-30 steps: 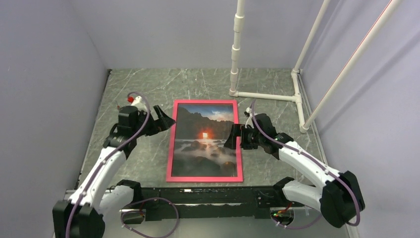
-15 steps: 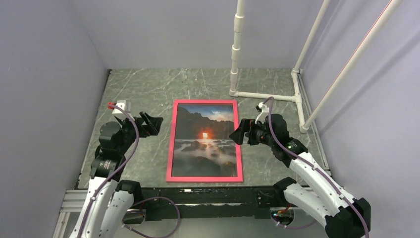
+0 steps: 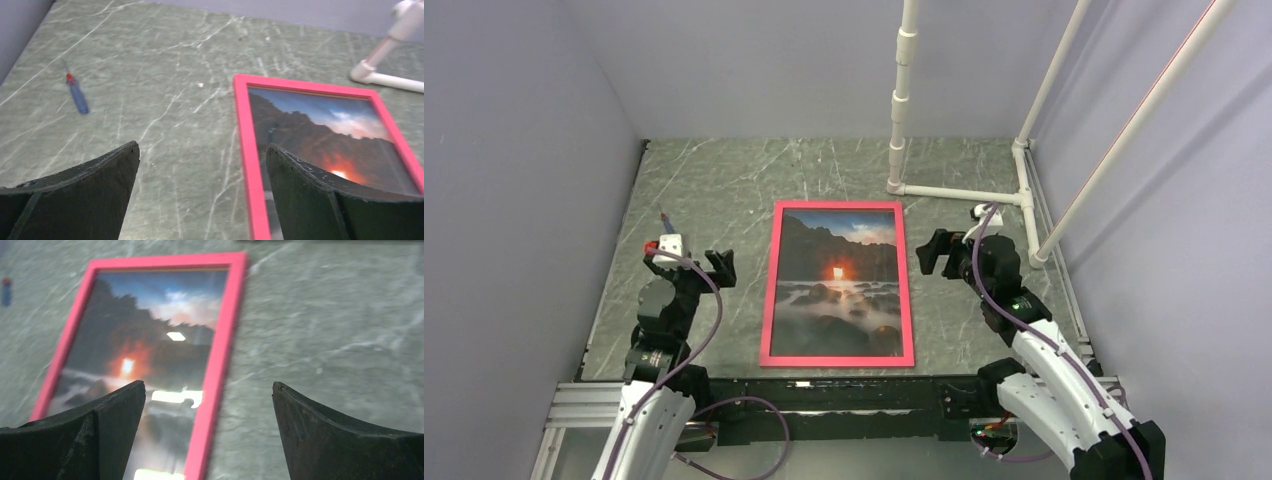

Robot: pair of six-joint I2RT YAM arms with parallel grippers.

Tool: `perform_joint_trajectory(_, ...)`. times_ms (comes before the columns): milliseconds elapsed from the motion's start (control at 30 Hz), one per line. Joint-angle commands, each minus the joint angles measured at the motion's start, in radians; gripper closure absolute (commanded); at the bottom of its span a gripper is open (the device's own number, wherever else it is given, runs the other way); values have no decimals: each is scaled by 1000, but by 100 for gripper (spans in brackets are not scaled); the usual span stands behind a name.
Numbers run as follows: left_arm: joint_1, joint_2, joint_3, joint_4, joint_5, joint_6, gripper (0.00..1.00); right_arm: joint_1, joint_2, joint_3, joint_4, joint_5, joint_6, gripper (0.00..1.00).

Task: Put the photo into the frame
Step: Reset both arms

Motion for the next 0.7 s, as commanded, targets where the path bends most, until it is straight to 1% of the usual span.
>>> perform_joint_trajectory(0, 5, 40, -75, 203, -132, 64, 1, -88, -2, -29, 116, 127, -77, 1)
perform_joint_trajectory(67, 5, 88, -104, 255, -173, 83, 1, -153, 6, -48, 147, 151, -89, 2)
perform_joint_trajectory(167, 4, 176, -148, 365, -240, 109, 1, -246, 20, -99, 247, 140, -108, 2)
perform_joint_trajectory(200, 5, 207, -157, 398, -240, 112, 1, -273, 28, -128, 289, 146, -109, 2)
perform_joint_trajectory(267, 4, 274, -180, 479, -222, 134, 1, -315, 42, -191, 387, 165, -126, 1)
perform_joint_trajectory(400, 1, 387, -211, 603, -277, 169, 0, -344, 70, -336, 656, 222, -185, 1)
perform_joint_trajectory(467, 2, 443, -262, 743, -281, 198, 1, -344, 106, -390, 782, 264, -195, 2)
perform_joint_trajectory(500, 1, 474, -289, 862, -286, 220, 1, -373, 134, -409, 840, 271, -199, 2)
perform_joint_trajectory(567, 2, 563, -318, 1009, -310, 294, 1, -393, 207, -426, 926, 271, -193, 3)
perform_joint_trajectory(600, 2, 615, -312, 1067, -335, 325, 1, -406, 247, -423, 963, 263, -194, 3)
perform_joint_trajectory(667, 2, 687, -278, 1098, -328, 357, 1, -420, 305, -389, 963, 239, -210, 3)
